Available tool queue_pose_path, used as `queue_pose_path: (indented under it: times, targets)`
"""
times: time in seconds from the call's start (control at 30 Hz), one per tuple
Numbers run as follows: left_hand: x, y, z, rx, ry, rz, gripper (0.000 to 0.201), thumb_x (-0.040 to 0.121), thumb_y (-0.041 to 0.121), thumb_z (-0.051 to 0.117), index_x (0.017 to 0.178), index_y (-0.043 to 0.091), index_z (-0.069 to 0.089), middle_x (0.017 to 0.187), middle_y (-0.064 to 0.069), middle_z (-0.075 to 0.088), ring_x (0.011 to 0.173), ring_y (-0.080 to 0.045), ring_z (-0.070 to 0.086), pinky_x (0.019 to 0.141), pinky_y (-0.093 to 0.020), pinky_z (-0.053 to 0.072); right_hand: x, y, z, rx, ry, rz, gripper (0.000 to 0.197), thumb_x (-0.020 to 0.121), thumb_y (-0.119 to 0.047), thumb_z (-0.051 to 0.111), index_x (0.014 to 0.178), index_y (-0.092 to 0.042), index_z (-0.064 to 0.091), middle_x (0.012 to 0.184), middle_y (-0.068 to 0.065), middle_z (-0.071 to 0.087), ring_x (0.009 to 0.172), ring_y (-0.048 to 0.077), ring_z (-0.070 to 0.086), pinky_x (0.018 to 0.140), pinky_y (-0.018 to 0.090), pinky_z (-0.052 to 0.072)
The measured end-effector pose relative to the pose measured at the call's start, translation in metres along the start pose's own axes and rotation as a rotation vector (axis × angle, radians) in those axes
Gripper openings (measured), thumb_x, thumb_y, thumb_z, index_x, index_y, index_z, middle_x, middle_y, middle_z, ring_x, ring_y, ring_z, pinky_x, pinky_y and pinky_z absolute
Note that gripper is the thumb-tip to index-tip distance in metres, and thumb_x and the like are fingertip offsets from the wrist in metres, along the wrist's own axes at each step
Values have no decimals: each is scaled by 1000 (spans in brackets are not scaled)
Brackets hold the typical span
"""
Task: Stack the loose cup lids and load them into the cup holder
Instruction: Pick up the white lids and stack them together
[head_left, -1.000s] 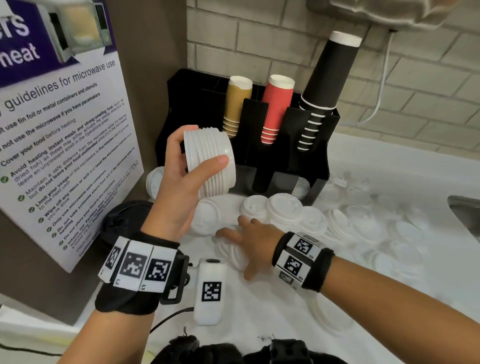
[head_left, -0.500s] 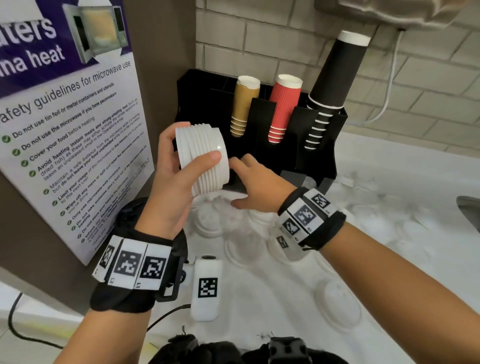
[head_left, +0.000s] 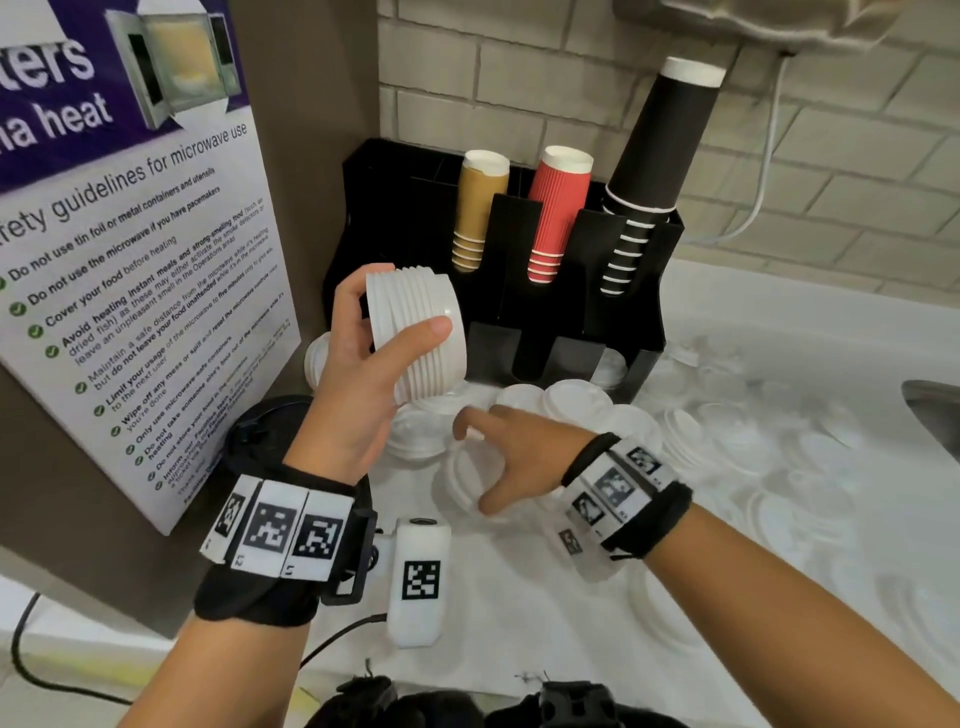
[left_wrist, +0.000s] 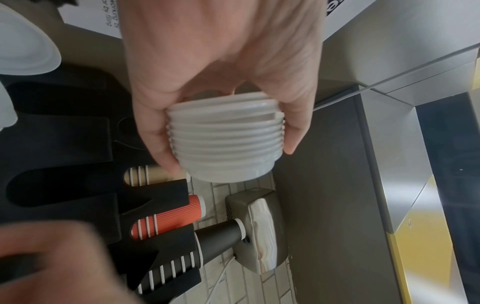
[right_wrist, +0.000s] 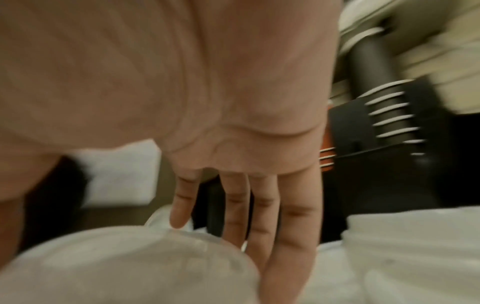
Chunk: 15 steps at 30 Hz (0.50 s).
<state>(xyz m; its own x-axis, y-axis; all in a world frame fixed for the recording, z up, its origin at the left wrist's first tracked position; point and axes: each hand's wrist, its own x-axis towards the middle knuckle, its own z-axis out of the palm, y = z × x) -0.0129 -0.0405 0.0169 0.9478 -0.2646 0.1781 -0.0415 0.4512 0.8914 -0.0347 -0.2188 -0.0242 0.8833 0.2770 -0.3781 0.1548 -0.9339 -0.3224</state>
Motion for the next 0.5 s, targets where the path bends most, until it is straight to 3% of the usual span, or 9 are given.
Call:
queue_pose_path:
  times: [0.1, 0.2, 0.27, 0.4, 0.5]
  targets:
    - [0, -1, 0, -4, 1, -15, 57, 73, 21, 68, 123, 31, 44, 114, 7, 59, 105, -12, 59, 74, -28, 53, -12, 13, -24, 317, 189, -29, 59, 74, -25, 78, 121, -27, 42, 111, 6, 52, 98, 23, 57, 84, 37, 53]
    - [0, -5, 4, 8, -15, -27, 56, 72, 22, 70, 121, 33, 45, 116, 7, 58, 109, -14, 58, 74, -28, 53, -25, 14, -32, 859, 354, -92, 49, 79, -16, 73, 118, -26, 46, 108, 7, 54, 90, 17, 63, 73, 32, 58]
    - [0, -8, 8, 38, -29, -21, 56, 71, 24, 71, 120, 34, 45, 119, 6, 56, 114, -18, 56, 76, -30, 52, -28, 8, -30, 1129, 425, -196, 46, 76, -18, 69, 115, -28, 47, 105, 7, 54, 89, 14, 63, 71, 29, 56]
    - [-3, -14, 15, 84, -81, -48, 71, 59, 37, 77, 122, 36, 44, 124, 1, 54, 119, -23, 54, 80, -34, 51, -30, -3, -25, 1233, 503, -318, 46, 72, -28, 68, 114, -33, 49, 112, 8, 55, 94, 16, 63, 73, 28, 53]
    - [-4, -15, 17, 95, -143, -91, 73, 56, 41, 75, 123, 36, 45, 125, -1, 54, 118, -24, 55, 76, -31, 52, -33, -2, -27, 1181, 521, -337, 49, 76, -20, 64, 121, -33, 49, 117, 10, 55, 100, 22, 62, 77, 36, 54]
